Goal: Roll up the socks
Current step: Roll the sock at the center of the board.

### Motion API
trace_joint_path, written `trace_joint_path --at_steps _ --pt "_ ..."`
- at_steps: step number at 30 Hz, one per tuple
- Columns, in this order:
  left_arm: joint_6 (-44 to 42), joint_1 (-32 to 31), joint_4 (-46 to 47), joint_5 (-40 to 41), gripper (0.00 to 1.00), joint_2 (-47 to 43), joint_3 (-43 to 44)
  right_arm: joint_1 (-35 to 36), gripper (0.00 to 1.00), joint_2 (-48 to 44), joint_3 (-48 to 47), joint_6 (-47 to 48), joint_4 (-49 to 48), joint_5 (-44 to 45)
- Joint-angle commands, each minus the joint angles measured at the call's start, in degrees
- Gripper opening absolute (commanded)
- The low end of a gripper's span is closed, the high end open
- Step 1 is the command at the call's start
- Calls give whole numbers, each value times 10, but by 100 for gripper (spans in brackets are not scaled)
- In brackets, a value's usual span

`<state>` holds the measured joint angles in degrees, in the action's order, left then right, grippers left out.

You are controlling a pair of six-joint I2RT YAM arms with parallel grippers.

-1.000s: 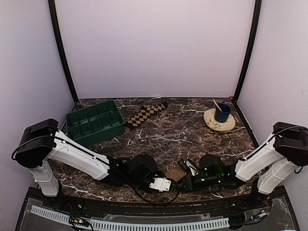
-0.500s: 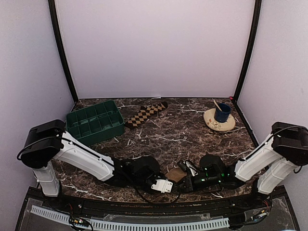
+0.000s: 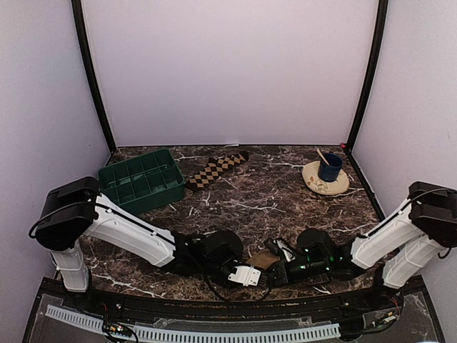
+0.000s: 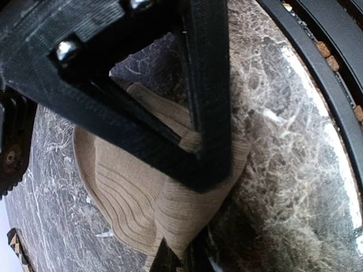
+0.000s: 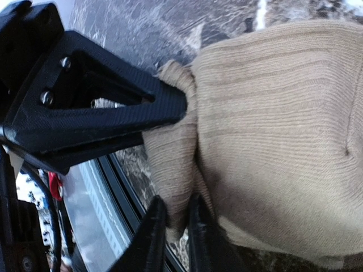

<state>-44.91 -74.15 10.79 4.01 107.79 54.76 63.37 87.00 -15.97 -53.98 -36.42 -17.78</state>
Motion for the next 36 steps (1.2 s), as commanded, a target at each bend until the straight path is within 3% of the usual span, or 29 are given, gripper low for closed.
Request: trace_joint_path --at_steps 1,9,20,27,30,36 --pt "22 -1 -82 -31 0 14 30 -4 19 -25 -7 22 99 36" --pt "74 8 -194 -62 0 23 63 -7 36 -101 -5 50 175 104" --pt "151 42 -405 -183 0 78 183 -8 41 -178 0 112 249 198" --pt "174 54 -476 -268 0 113 246 -7 42 -223 5 146 287 242" --pt "186 67 -491 -268 0 108 245 -7 42 -248 1 158 314 263" --pt "230 96 -490 -180 0 53 182 -6 42 -260 0 181 320 271"
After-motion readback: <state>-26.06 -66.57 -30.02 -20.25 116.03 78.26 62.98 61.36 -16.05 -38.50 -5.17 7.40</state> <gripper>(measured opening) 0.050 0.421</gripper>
